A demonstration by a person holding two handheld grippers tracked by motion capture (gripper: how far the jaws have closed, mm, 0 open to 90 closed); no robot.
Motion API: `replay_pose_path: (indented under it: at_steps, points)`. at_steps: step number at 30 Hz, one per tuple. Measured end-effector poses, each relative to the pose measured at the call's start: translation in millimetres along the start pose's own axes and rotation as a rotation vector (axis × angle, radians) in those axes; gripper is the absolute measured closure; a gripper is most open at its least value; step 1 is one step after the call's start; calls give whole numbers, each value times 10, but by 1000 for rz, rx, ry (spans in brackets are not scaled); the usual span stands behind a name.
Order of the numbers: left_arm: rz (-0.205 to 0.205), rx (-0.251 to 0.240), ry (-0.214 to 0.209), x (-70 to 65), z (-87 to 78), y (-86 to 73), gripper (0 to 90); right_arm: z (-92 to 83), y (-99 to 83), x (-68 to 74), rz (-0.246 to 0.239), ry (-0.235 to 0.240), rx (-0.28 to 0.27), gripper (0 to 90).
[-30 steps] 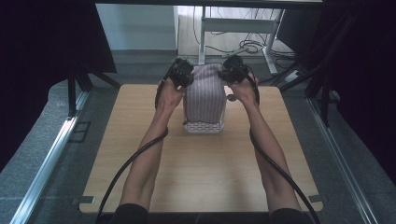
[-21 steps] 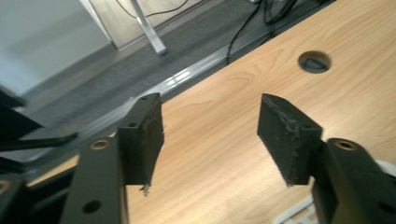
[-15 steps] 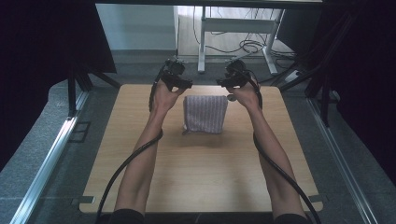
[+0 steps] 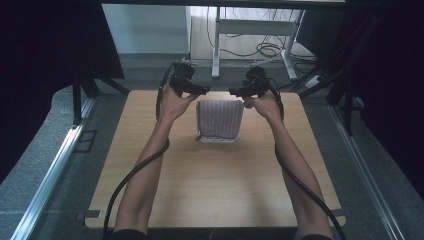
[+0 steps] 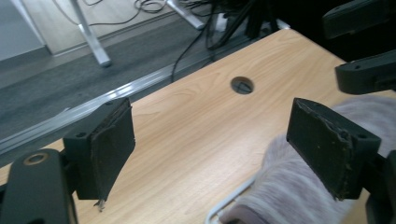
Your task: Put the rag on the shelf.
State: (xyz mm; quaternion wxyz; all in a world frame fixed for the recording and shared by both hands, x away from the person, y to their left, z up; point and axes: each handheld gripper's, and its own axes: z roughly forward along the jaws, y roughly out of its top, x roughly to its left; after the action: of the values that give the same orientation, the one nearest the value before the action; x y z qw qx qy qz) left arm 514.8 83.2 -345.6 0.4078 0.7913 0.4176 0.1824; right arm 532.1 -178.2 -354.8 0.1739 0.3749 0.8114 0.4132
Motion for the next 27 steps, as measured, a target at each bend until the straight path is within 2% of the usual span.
replay_pose_path:
  at_steps: [3,5,12,13,19,22,27]
  points:
    - [-3,-2,-36,-8,-40,-10,140,-22,-14,7,7,12,1,251]
    - [14,-2,-58,-31,-77,-28,132,-67,-44,34,5,24,-3,223]
    - [50,-5,-77,-67,-143,-90,120,-164,-102,116,15,63,-33,145]
    - [57,-2,-76,-72,-154,-106,119,-189,-128,152,10,79,-34,141]
    - [96,-5,-69,-116,-236,-254,113,-242,-245,257,-13,102,-18,119]
    - [125,12,-49,-148,-275,-345,112,-254,-291,293,-22,102,-11,100]
    - [139,12,-47,-195,-336,-456,112,-319,-392,379,-49,104,-7,73]
